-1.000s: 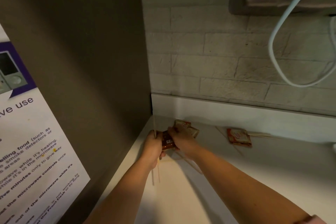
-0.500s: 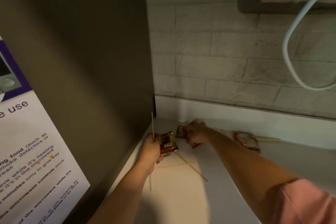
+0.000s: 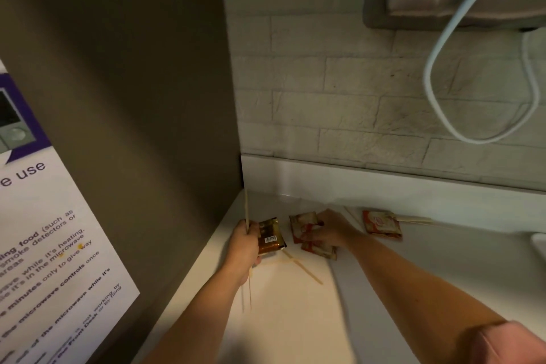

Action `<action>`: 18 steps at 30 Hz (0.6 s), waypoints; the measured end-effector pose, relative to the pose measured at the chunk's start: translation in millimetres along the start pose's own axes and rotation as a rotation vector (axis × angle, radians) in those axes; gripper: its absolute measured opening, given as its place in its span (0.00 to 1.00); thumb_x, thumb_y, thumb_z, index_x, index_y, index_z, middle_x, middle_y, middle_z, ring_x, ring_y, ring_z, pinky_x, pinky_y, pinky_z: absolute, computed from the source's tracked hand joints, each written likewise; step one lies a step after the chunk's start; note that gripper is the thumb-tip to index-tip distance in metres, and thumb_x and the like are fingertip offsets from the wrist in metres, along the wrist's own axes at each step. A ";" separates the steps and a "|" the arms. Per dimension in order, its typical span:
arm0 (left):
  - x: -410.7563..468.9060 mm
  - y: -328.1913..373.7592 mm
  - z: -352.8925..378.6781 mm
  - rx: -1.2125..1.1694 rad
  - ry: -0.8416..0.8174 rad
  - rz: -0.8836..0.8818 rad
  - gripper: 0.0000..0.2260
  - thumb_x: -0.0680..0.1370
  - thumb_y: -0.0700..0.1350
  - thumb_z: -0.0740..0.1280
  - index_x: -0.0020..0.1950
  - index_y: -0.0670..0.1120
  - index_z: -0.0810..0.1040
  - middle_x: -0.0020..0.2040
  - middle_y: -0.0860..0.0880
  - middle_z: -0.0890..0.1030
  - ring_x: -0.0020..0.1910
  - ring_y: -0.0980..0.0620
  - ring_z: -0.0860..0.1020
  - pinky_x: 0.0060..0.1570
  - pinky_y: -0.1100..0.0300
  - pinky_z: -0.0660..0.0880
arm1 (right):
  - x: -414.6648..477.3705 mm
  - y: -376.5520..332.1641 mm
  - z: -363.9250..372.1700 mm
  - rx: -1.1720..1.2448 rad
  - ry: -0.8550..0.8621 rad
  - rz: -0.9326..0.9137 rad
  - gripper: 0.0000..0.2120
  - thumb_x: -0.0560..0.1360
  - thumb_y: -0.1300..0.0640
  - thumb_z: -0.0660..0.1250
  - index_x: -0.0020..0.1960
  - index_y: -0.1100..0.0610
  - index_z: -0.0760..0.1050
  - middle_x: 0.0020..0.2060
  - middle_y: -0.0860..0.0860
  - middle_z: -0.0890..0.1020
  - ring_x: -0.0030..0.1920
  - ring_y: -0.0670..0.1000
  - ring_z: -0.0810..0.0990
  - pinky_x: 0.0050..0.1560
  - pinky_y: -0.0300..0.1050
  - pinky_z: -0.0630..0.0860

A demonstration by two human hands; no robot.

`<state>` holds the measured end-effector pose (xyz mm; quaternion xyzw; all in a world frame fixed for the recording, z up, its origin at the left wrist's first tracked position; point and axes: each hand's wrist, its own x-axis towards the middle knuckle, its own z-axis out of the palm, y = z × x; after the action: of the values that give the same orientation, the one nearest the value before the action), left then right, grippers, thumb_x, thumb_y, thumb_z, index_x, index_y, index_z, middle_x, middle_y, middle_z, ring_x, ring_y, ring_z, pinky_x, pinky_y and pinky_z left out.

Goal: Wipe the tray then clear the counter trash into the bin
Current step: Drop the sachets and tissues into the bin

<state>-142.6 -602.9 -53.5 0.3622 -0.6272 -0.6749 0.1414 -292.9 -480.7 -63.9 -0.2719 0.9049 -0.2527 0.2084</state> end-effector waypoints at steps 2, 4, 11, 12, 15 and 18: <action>-0.4 -2.4 3.1 0.023 0.021 0.006 0.10 0.83 0.46 0.54 0.60 0.47 0.70 0.53 0.44 0.77 0.44 0.47 0.78 0.25 0.67 0.65 | -14.1 -2.7 -4.7 0.021 0.010 -0.036 0.13 0.71 0.50 0.72 0.51 0.57 0.78 0.48 0.51 0.81 0.49 0.50 0.78 0.39 0.33 0.70; -0.2 -4.8 6.1 0.071 0.039 0.027 0.09 0.83 0.47 0.54 0.59 0.47 0.70 0.54 0.43 0.78 0.46 0.45 0.79 0.25 0.66 0.65 | -22.9 -5.4 -9.0 0.069 0.069 -0.083 0.13 0.74 0.52 0.69 0.54 0.60 0.80 0.48 0.52 0.81 0.48 0.49 0.79 0.33 0.29 0.66; -16.0 2.4 25.1 0.040 -0.083 0.009 0.09 0.83 0.46 0.52 0.60 0.47 0.67 0.57 0.40 0.78 0.45 0.42 0.82 0.30 0.57 0.78 | -49.4 -23.3 -26.1 0.501 0.006 -0.125 0.10 0.76 0.49 0.66 0.44 0.55 0.78 0.37 0.50 0.82 0.34 0.45 0.81 0.33 0.36 0.78; -19.6 4.1 29.3 0.021 -0.108 0.009 0.09 0.83 0.45 0.51 0.60 0.45 0.67 0.55 0.40 0.79 0.42 0.43 0.82 0.31 0.57 0.78 | -52.0 -25.3 -22.5 0.512 -0.011 -0.116 0.11 0.77 0.49 0.65 0.47 0.57 0.79 0.39 0.52 0.83 0.36 0.46 0.82 0.34 0.37 0.78; -30.0 6.9 43.9 -0.038 -0.146 0.017 0.10 0.84 0.44 0.50 0.61 0.42 0.67 0.46 0.41 0.80 0.32 0.47 0.79 0.26 0.61 0.76 | -55.2 -24.6 -8.1 0.464 0.084 -0.056 0.18 0.77 0.46 0.63 0.51 0.61 0.80 0.47 0.60 0.83 0.46 0.57 0.82 0.48 0.48 0.79; -36.6 7.1 53.5 -0.093 -0.152 0.005 0.11 0.84 0.43 0.50 0.60 0.41 0.67 0.42 0.42 0.79 0.29 0.48 0.78 0.21 0.63 0.74 | -59.6 -22.8 -1.6 0.433 0.104 0.012 0.21 0.78 0.45 0.59 0.51 0.62 0.78 0.43 0.60 0.82 0.38 0.56 0.81 0.35 0.45 0.78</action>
<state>-154.6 -540.8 -38.0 0.3011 -0.6050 -0.7285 0.1117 -239.3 -461.1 -35.4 -0.2019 0.8407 -0.4534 0.2165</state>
